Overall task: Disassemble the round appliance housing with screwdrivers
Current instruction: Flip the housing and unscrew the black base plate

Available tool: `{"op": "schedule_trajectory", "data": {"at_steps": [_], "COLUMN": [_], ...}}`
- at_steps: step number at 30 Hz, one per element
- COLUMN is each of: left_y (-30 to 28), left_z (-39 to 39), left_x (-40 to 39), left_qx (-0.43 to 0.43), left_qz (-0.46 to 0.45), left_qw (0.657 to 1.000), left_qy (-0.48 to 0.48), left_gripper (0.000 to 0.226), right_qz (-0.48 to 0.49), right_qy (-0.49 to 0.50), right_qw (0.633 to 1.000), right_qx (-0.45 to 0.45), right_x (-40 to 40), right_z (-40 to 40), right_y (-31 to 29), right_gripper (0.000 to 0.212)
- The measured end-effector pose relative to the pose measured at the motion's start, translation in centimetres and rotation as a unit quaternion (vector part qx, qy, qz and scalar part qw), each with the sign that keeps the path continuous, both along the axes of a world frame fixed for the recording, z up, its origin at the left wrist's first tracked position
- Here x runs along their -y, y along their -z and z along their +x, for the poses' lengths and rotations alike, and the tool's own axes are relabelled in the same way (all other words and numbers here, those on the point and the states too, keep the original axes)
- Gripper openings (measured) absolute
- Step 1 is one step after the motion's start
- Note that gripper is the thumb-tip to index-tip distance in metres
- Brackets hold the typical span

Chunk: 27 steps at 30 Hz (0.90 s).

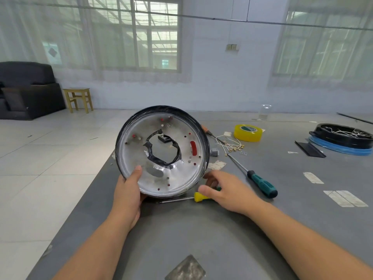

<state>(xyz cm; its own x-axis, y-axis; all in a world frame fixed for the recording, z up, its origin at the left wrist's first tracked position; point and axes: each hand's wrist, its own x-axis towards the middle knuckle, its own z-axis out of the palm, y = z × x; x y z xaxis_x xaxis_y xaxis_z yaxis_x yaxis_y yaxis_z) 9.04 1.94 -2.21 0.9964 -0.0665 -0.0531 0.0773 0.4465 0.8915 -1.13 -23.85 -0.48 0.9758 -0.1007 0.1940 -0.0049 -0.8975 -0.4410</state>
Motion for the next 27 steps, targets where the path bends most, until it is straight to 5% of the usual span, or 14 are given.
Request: {"op": "schedule_trajectory", "data": {"at_steps": [6,10,13,17,21,27], "left_y": [-0.4,-0.5,-0.5,-0.3,0.0,0.1], "left_z": [-0.1,-0.1,0.0,0.2,0.1,-0.4], "left_x": [-0.2,-0.3,-0.2,-0.1,0.3,0.4], "left_qx": [-0.022,-0.038,-0.043,-0.015,0.018,0.055], "left_qz": [-0.028,-0.051,-0.056,-0.022,0.017,0.046], "left_qw": [0.999,0.997,0.996,0.999,0.999,0.997], "left_qy": [-0.03,-0.049,-0.05,-0.04,-0.023,-0.013], "left_gripper": [0.037,0.038,0.038,0.035,0.034,0.032], "right_qz": [-0.183,-0.255,-0.203,-0.098,0.039,0.063], "right_qy": [-0.091,0.046,0.229,0.348,0.36,0.335], "right_qw": [0.979,0.958,0.937,0.928,0.932,0.938], "right_qx": [0.027,0.124,0.17,0.088,0.004,-0.067], "right_x": [1.5,3.6,5.8,10.3,13.3,13.5], "right_z": [-2.4,-2.7,-2.4,-2.9,-3.2,-2.6], "right_y": [0.3,-0.5,-1.1,-1.1,-0.7,-0.8], "right_gripper": [0.054,0.043,0.036,0.041,0.037,0.032]}}
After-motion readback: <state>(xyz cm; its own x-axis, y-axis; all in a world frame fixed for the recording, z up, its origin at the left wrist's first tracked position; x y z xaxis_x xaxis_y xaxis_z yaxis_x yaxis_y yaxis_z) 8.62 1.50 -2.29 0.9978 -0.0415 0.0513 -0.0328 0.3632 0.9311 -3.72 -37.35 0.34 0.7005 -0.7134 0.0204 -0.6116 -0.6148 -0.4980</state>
